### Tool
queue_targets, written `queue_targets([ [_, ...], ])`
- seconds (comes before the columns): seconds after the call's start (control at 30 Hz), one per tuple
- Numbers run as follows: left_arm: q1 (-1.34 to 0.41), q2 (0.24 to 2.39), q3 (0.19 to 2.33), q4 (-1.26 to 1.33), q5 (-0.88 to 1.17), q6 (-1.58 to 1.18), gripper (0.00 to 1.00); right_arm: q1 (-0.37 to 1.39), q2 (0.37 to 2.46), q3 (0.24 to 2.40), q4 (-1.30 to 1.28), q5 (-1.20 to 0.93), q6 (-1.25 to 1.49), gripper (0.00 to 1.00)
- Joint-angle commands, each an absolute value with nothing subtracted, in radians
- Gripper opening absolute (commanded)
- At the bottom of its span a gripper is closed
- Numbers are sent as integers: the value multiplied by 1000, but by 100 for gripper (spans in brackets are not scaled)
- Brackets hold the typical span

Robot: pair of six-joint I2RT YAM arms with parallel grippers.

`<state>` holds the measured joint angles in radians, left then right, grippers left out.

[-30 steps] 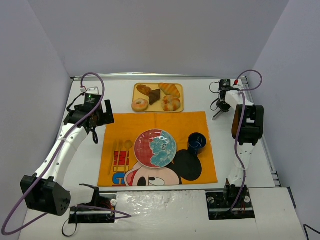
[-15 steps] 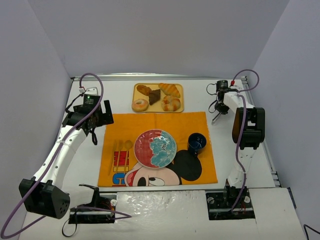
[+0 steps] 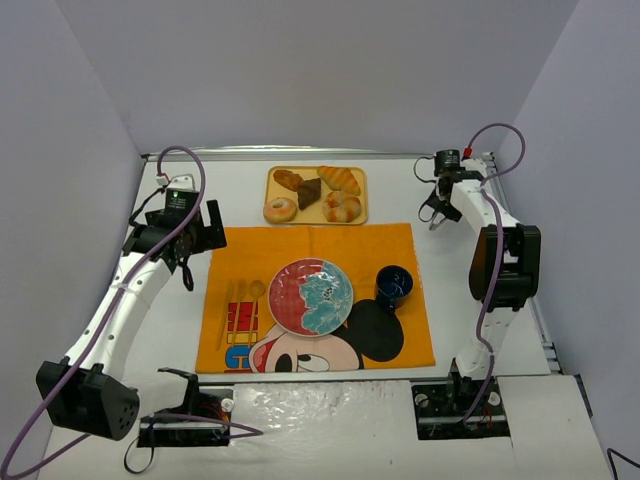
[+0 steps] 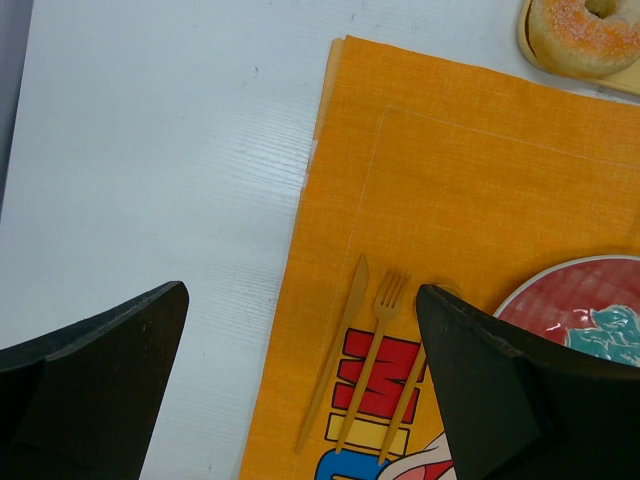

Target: Place the bread

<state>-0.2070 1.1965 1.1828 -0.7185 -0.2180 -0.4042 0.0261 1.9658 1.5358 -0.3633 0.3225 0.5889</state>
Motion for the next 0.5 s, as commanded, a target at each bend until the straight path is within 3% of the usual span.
queue_targets([
  [0.0, -198, 1164, 1212, -706, -235, -399, 97, 28, 1875, 1529, -373, 343, 579, 48],
  [0.47, -198, 1167, 1222, -708, -233, -400, 97, 35, 1810, 1539, -390, 318, 557, 51],
])
